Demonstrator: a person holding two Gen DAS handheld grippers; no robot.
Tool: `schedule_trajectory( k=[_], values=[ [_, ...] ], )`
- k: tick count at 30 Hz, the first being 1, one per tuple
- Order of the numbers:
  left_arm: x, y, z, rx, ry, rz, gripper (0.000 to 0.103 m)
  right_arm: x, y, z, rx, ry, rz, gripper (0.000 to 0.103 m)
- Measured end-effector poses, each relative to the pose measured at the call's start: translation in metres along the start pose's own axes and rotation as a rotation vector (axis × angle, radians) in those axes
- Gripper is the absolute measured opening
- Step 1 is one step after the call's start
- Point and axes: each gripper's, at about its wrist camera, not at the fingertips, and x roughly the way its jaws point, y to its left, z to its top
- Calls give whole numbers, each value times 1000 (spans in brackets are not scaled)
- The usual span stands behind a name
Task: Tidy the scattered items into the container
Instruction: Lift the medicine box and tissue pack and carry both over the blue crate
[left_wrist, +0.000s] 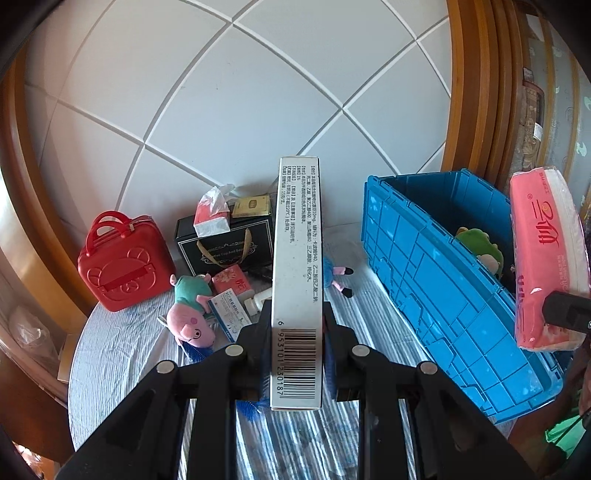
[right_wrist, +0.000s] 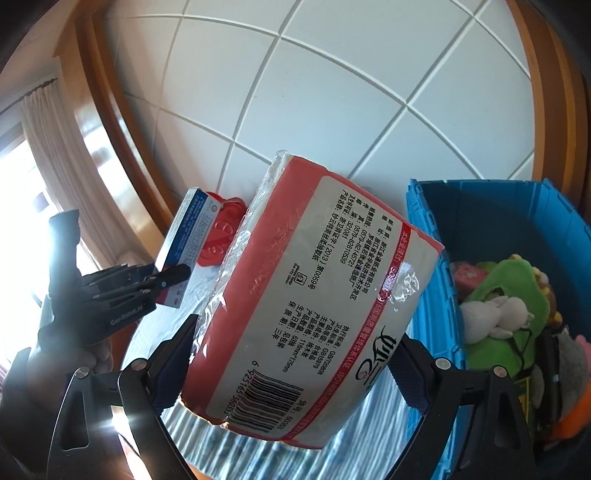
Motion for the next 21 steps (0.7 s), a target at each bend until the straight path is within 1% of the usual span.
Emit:
schedule_trajectory(
  k=[5,11,21],
  values=[
    [7,-30,7,27,-5,-26,22,-15,-23,1,22,-20,-18,93],
    [14,-67,23,67,-22,-57,22,-37,-51,5,43,-53,-43,93],
    [26,-140,52,166,-37,-132,22,-71,-100,3,96,-110,-103,93]
  ],
)
